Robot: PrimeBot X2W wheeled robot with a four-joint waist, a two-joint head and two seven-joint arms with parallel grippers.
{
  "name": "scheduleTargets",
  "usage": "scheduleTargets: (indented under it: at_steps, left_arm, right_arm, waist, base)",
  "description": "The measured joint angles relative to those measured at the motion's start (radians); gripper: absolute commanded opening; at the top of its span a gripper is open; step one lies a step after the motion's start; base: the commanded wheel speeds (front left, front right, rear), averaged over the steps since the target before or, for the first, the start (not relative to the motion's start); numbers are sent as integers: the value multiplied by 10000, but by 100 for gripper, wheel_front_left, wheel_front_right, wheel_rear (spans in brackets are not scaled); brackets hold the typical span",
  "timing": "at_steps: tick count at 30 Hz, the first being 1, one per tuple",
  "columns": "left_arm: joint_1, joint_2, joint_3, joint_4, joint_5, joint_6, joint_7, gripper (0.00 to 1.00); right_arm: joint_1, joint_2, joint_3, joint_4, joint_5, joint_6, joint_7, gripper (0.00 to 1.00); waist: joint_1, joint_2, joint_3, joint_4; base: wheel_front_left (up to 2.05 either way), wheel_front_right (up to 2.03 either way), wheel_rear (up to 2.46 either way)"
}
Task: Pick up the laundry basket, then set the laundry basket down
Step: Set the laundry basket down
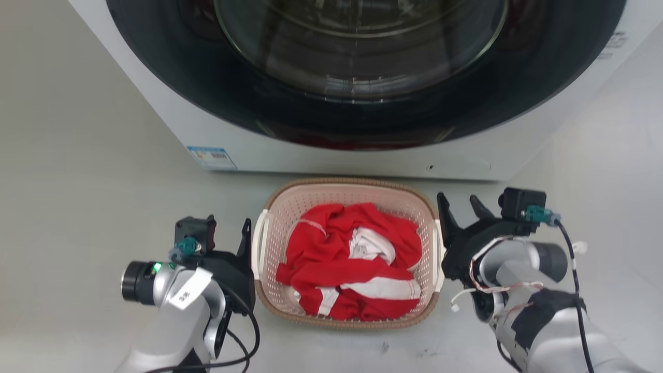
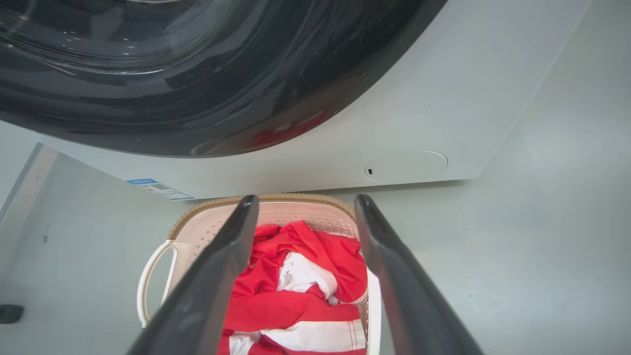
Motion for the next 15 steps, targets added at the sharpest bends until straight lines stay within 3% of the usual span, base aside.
scheduleTargets:
  at_steps: [15]
  left_arm:
    - [3037, 591, 1216, -2313, 552, 357, 0, 100]
  right_arm:
    - [2905, -73, -1302, -1967, -945, -222, 2, 100]
  waist:
    - [-1, -1, -2249, -138]
  base:
    - [0, 0, 0]
